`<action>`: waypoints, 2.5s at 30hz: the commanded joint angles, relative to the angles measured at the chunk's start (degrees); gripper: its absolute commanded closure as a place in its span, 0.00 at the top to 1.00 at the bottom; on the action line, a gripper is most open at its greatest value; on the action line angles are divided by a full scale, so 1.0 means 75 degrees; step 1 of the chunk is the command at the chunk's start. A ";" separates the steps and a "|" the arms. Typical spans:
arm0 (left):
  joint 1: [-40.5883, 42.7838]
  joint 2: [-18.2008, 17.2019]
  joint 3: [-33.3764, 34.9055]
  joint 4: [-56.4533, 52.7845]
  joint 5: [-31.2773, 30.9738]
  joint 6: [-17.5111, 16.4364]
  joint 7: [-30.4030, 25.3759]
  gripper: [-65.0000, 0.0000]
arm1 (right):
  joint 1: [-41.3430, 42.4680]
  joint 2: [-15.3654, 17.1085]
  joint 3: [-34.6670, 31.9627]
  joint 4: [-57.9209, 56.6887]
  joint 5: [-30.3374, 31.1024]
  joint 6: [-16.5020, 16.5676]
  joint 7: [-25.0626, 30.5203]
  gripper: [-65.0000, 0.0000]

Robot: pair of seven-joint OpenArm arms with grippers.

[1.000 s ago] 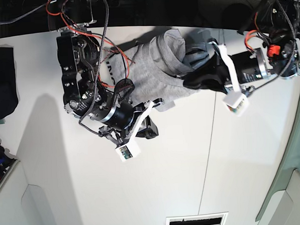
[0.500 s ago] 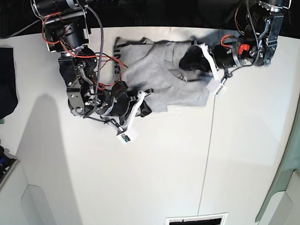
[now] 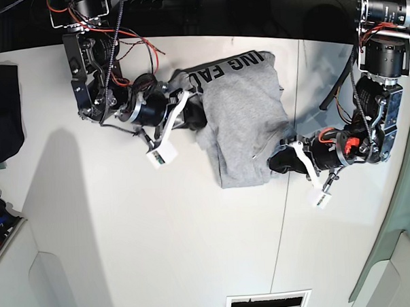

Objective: Layout the t-shirt on the table in an organized manner, then fold the t-shirt properly
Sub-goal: 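Press and tuck the folded t-shirt with both grippers into a compact stack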

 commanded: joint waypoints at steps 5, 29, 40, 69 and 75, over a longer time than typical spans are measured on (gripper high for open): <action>0.0289 -0.0973 -0.0070 0.1775 -0.1282 -0.0092 0.0516 0.01 | 0.0207 -0.0026 -0.0006 0.1335 0.0638 0.0067 -0.0029 0.00; 0.2538 0.0632 -0.0149 0.1014 0.0361 -0.0092 -0.1139 0.01 | 0.2186 -0.0778 -0.1617 -0.3363 -0.1655 0.0064 0.1804 0.00; 0.2582 0.0189 -0.0970 0.3133 -0.1390 -0.0092 0.0793 0.01 | 0.0653 -0.0737 -0.1617 0.0781 -0.1020 -0.0082 0.0093 0.00; 0.3774 -0.0216 -0.2955 0.3293 -0.1813 -0.0092 0.0880 0.01 | -0.1119 -0.0338 -0.0831 0.2294 -0.2043 -0.0997 0.0717 0.00; 0.4878 -0.0367 -0.3858 0.3421 -0.1839 -0.0092 0.0874 0.01 | -0.1134 -0.0335 0.0440 0.2087 -0.2081 -0.1434 0.0714 0.00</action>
